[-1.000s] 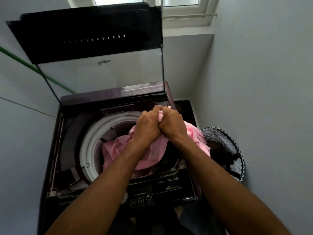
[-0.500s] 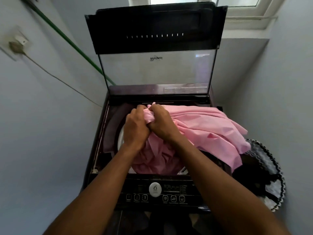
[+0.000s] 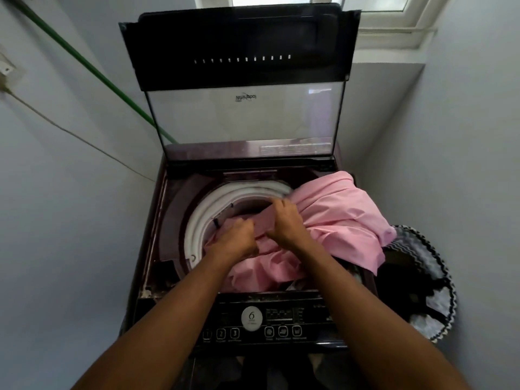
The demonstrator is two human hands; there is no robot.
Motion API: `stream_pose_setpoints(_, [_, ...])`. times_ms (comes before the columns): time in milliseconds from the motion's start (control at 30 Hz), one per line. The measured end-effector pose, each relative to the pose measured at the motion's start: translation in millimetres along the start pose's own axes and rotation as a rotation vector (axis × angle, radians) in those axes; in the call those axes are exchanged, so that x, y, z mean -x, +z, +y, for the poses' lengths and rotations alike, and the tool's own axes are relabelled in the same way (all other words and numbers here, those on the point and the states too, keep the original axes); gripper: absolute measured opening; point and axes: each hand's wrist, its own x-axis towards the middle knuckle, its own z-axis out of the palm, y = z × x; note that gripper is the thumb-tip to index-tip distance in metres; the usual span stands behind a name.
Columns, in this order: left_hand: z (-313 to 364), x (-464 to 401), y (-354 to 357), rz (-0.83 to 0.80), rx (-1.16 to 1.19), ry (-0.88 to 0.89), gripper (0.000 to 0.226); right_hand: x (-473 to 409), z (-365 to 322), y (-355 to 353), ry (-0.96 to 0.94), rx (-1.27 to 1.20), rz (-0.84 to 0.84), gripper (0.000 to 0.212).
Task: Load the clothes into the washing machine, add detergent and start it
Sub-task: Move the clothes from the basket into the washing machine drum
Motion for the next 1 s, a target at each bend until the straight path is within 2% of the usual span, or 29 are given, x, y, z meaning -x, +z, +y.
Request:
stream_pose_setpoints(100, [33, -5, -1, 0.025, 0.035, 0.126, 0.077, 5, 26, -37, -0.015, 0.206, 0.124, 0.094])
stream_pose_setpoints(267, [95, -12, 3, 0.058, 0.049, 0.438, 0.103, 22, 86, -81, 0.174, 0.364, -0.002, 0.121])
stream_pose_setpoints(333, [119, -11, 7, 0.084, 0.047, 0.486, 0.106, 32, 111, -89, 0.267, 0.311, -0.008, 0.130])
stream_pose_setpoints(433, [151, -10, 12, 0.110, 0.010, 0.495, 0.111, 45, 139, -95, 0.400, 0.056, 0.023, 0.140])
stream_pose_setpoints(500, [163, -15, 17, 0.094, -0.005, 0.489, 0.116, 47, 145, -93, 0.422, -0.072, 0.033, 0.132])
stream_pose_setpoints(600, [173, -19, 24, 0.128, 0.033, 0.469, 0.126, 47, 141, -91, 0.360, -0.159, 0.084, 0.100])
stream_pose_setpoints(667, [174, -23, 26, 0.145, 0.061, 0.463, 0.128, 47, 134, -91, 0.332, -0.186, 0.151, 0.088])
stream_pose_setpoints(833, [171, -25, 21, 0.167, 0.121, 0.464, 0.122, 51, 120, -90, 0.190, 0.059, 0.290, 0.054])
stream_pose_setpoints(900, [170, -22, 17, 0.194, 0.202, 0.464, 0.116, 49, 112, -95, 0.100, 0.048, 0.325, 0.048])
stream_pose_setpoints(1000, [163, -15, 6, 0.245, 0.367, 0.435, 0.101, 41, 93, -103, -0.032, -0.047, 0.336, 0.052])
